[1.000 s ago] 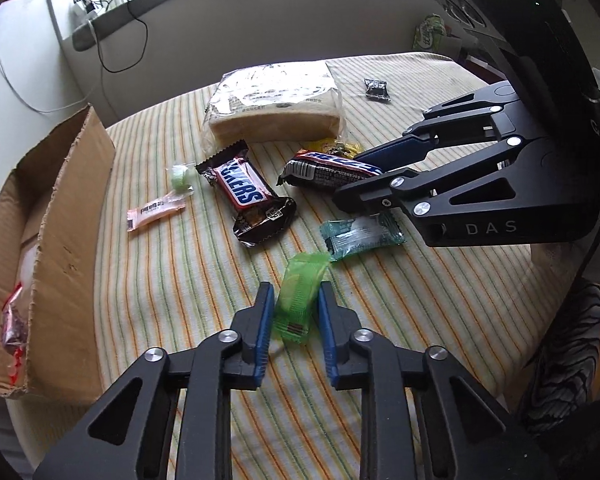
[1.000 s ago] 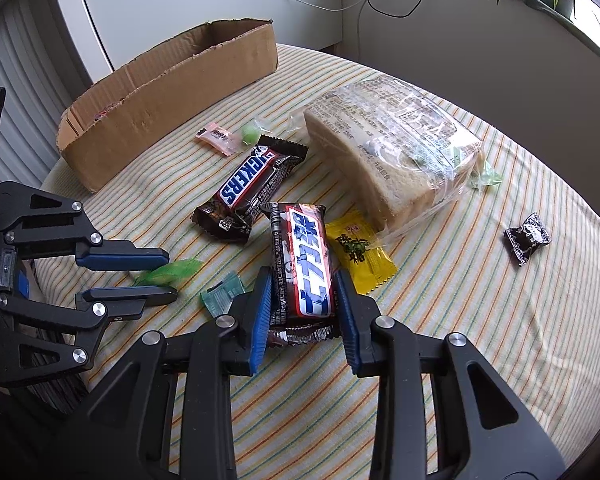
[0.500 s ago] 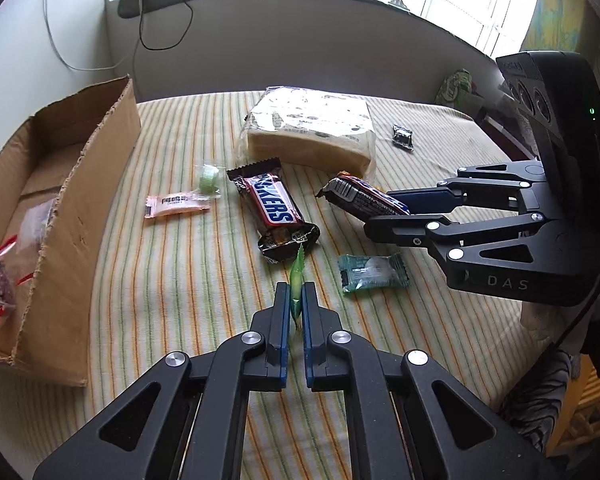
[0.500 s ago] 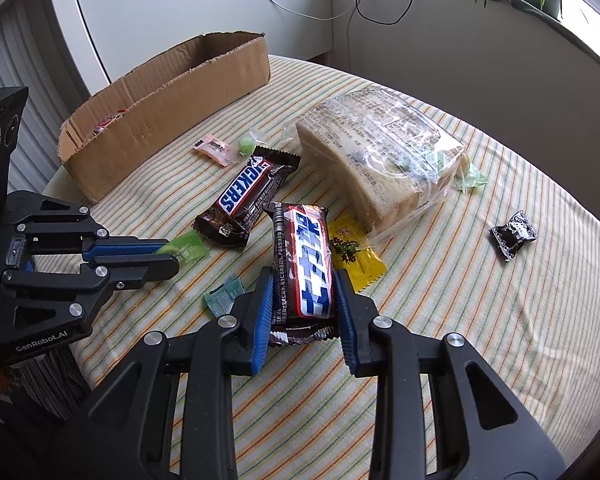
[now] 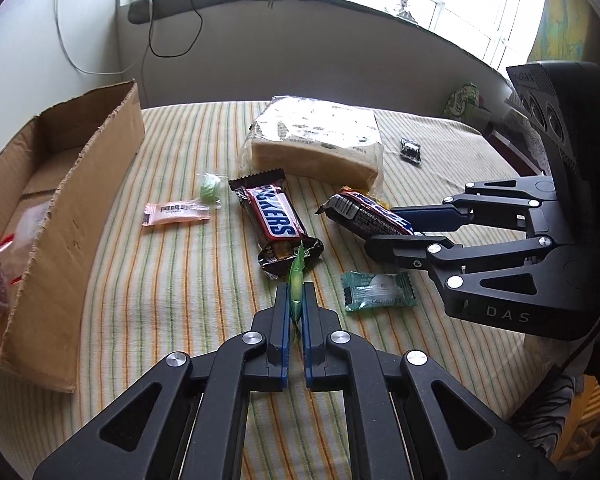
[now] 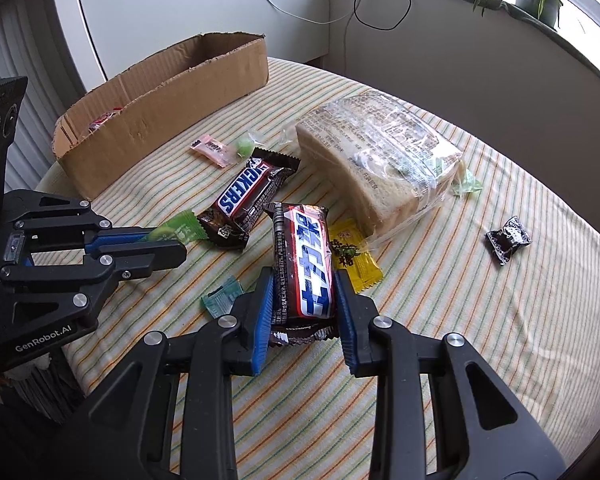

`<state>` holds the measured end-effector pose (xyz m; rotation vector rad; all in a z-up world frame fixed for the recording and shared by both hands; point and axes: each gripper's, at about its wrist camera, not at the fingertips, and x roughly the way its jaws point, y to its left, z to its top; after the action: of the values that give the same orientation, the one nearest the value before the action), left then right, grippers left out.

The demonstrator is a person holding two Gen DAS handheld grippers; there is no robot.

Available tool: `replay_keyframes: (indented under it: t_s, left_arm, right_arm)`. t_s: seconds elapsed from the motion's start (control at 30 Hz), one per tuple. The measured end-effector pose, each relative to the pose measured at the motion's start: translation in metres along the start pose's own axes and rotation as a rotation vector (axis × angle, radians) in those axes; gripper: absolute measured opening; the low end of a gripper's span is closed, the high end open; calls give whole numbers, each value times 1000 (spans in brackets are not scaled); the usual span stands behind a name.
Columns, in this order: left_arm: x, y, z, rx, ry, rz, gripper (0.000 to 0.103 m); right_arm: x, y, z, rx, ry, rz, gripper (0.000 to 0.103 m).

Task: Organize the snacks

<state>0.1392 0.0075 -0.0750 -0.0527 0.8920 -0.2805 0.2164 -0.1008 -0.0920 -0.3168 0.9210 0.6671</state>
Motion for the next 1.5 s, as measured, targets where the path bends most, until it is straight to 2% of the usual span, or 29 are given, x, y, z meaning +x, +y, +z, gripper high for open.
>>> replay_keyframes:
  t_s: [0.27, 0.6, 0.93, 1.17, 1.37, 1.47, 1.5]
  left_arm:
    - [-30, 11, 6, -54, -69, -23, 4]
    - [-76, 60, 15, -128, -176, 18, 4]
    - [-101, 120, 12, -203, -233, 98, 4]
    - [-99, 148, 13, -242, -234, 116, 4]
    - [-97, 165, 11, -257, -230, 128, 4]
    - [-95, 174, 7, -291, -226, 128, 4]
    - [-95, 177, 6, -301, -223, 130, 6]
  right_arm:
    - [-23, 11, 13, -20, -34, -9, 30]
    - [-33, 51, 68, -76, -90, 13, 30]
    - [-7, 95, 127, -112, -99, 61, 30]
    - [25, 124, 165, -144, -78, 75, 30]
    - [47, 141, 184, -140, -58, 91, 31]
    - [50, 146, 189, -138, -58, 77, 40]
    - [49, 146, 190, -133, -63, 78, 53]
